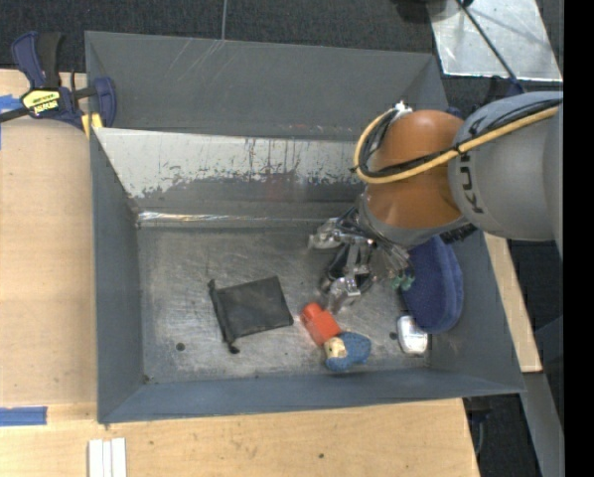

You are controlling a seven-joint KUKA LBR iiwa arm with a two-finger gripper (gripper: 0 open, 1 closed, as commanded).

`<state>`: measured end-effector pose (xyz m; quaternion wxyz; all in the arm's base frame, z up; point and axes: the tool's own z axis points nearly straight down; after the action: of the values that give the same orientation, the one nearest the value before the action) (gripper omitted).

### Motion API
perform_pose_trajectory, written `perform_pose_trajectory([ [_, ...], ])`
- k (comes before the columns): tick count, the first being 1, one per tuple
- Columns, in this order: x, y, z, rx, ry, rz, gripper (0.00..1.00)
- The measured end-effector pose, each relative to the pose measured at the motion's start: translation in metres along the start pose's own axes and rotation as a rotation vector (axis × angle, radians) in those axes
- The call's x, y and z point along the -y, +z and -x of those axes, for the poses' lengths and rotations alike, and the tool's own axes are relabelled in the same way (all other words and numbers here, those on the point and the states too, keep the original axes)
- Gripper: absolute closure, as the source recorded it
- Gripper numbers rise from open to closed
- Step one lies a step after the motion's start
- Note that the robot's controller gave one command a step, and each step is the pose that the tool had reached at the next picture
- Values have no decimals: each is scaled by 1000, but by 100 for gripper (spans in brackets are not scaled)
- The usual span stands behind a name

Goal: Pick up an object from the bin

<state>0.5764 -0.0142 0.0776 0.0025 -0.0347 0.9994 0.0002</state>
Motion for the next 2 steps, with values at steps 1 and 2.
perform_pose_trajectory([
  [1,-1,-4,1,4,0,2,100],
  [2,-26,-154,-2,8,-98,-1,100],
])
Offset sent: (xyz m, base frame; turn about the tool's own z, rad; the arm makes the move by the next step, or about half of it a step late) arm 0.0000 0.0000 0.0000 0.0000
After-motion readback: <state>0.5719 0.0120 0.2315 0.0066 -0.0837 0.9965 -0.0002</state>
